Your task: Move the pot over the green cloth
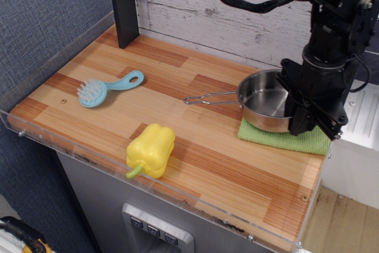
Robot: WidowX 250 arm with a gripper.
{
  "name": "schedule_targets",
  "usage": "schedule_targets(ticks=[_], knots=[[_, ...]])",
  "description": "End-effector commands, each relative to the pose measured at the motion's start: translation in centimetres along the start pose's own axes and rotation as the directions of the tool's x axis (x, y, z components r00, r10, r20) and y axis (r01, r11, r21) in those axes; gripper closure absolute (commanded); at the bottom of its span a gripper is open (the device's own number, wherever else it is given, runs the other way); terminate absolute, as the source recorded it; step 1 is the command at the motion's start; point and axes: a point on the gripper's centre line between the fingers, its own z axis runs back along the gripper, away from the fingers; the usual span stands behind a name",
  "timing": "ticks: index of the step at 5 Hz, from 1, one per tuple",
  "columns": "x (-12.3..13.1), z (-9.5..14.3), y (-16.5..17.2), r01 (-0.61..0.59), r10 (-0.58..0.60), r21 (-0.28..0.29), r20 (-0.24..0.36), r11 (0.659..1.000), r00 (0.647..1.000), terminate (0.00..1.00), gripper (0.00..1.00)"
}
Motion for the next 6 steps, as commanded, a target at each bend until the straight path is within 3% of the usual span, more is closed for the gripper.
schedule_targets(ticks=[1, 2, 4, 5, 6], knots=[[1.0, 2.2, -0.5, 0.031, -0.032, 0.015, 0.06, 0.999, 0.998, 0.0, 1.0], [0.7, 1.4, 0.2, -0.013, 0.014, -0.024, 0.006, 1.0, 1.0, 0.0, 0.0], [-1.2, 2.3, 2.6, -0.158, 0.162, -0.171, 0.011, 0.973, 0.987, 0.0, 0.0], [-3.0, 5.2, 4.4, -0.188, 0.203, -0.183, 0.066, 0.965, 0.977, 0.0, 0.0], [-4.6, 7.2, 5.3, -0.167, 0.202, -0.24, 0.128, 0.956, 0.971, 0.0, 0.0]])
